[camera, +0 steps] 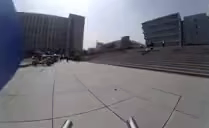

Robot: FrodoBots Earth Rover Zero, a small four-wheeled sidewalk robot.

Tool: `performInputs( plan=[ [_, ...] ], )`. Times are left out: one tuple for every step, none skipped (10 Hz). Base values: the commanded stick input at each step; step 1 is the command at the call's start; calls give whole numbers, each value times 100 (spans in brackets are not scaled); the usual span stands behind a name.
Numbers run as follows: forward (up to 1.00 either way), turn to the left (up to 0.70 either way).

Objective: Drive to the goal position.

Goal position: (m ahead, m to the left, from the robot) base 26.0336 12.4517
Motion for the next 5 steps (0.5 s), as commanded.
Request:
performInputs(
  plan=[
    [70, 1],
    [70, 1],
    [70, 1],
    [70, 1],
    [70, 1]
  ],
)
